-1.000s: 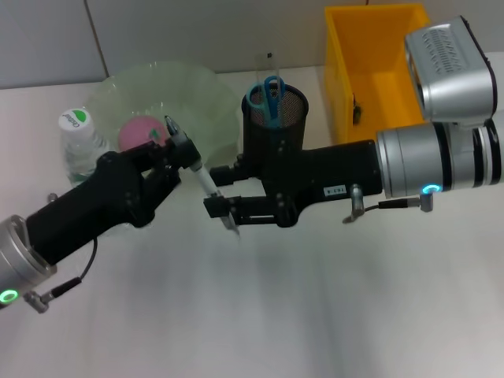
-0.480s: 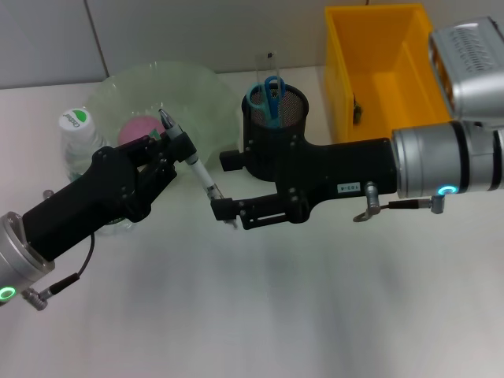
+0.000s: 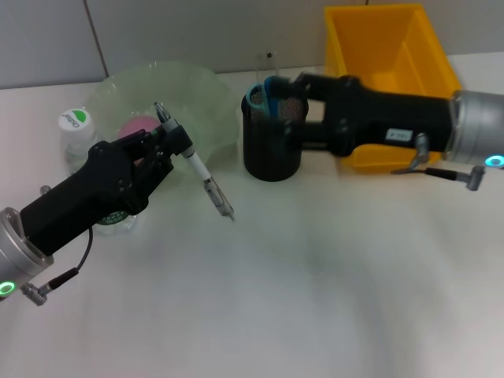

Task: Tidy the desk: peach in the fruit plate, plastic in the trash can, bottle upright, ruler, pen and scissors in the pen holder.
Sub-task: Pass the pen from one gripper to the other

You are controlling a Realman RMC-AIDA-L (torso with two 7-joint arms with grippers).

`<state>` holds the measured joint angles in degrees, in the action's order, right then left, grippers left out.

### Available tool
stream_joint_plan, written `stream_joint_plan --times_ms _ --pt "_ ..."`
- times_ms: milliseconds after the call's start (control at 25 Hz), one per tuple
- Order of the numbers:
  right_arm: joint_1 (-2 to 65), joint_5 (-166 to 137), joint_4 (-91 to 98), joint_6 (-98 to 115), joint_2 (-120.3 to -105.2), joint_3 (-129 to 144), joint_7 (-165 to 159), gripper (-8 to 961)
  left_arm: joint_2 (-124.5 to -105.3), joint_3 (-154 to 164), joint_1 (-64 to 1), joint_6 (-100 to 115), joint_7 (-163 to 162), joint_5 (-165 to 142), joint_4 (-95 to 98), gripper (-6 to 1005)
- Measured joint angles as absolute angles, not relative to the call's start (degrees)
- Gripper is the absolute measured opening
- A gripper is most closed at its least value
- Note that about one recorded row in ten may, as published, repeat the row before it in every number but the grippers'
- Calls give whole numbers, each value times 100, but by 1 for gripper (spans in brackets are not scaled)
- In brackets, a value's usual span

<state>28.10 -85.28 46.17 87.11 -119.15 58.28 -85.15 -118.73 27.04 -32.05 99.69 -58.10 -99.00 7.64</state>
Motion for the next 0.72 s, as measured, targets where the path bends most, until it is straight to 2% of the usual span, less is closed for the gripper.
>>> stream_joint_plan --times_ms 720 --pt "2724 -8455 4392 8890 -11900 5416 -8503 777 -11902 2636 -3229 9888 -5810 -9824 747 142"
